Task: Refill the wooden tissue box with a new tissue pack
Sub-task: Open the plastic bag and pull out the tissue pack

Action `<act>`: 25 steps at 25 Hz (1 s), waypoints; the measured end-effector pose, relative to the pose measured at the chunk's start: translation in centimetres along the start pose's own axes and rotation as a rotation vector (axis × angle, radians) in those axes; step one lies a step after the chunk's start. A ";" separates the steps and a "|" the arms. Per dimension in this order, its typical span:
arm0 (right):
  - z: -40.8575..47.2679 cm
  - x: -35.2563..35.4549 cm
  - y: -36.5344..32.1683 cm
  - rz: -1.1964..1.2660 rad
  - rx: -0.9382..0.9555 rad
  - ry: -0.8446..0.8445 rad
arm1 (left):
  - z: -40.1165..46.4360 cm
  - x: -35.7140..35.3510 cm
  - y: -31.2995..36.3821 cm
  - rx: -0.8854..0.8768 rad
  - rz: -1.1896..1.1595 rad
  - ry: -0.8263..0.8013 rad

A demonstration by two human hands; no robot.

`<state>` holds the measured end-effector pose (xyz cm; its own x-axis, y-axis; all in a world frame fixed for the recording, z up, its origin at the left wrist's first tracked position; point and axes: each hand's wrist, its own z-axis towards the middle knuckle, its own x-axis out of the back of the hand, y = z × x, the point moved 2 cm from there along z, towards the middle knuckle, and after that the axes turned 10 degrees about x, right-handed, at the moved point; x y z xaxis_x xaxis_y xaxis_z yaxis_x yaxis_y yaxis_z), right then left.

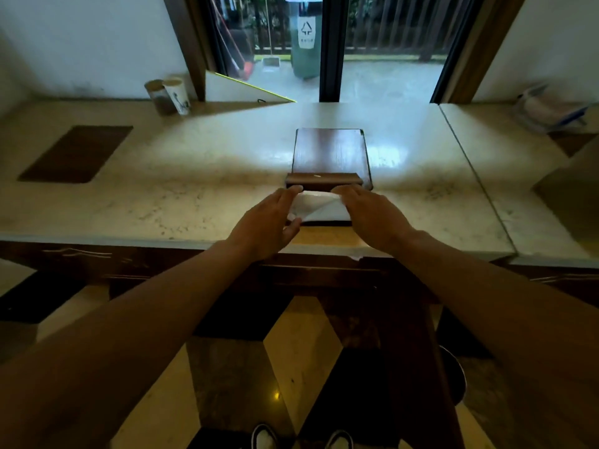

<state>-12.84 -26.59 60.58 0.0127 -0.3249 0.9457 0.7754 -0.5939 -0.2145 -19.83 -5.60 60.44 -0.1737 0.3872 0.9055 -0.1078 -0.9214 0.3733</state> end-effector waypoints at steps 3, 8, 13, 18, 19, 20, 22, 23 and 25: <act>-0.6 2.1 0.5 0.113 -0.023 0.076 | 0.6 2.1 1.1 0.010 -0.045 0.058; -1.3 2.0 1.5 0.264 -0.099 0.148 | 0.9 4.3 1.0 0.031 -0.024 0.131; -0.8 -0.8 2.8 0.389 -0.153 0.170 | 1.7 4.6 0.5 0.009 -0.041 0.161; 0.8 -4.2 3.9 0.507 -0.222 0.198 | 4.7 3.6 -1.0 -0.011 -0.135 0.125; 1.4 -5.0 4.2 0.531 -0.247 0.208 | 5.7 3.4 -1.5 -0.019 -0.153 0.105; 2.1 -5.8 4.4 0.555 -0.271 0.207 | 6.7 3.1 -2.1 -0.036 -0.167 0.086; 3.5 -7.4 4.9 0.604 -0.330 0.177 | 9.0 2.6 -3.6 -0.076 -0.182 0.052; 4.2 -8.2 5.2 0.613 -0.363 0.172 | 10.2 2.3 -4.3 -0.096 -0.191 0.031; 5.2 -9.2 5.6 0.638 -0.427 0.175 | 11.9 1.7 -5.2 -0.142 -0.210 -0.020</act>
<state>-5.34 -23.07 51.92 0.2460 -0.7885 0.5637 0.3414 -0.4738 -0.8118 -7.94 -0.51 62.42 -0.1135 0.5679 0.8153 -0.2765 -0.8062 0.5231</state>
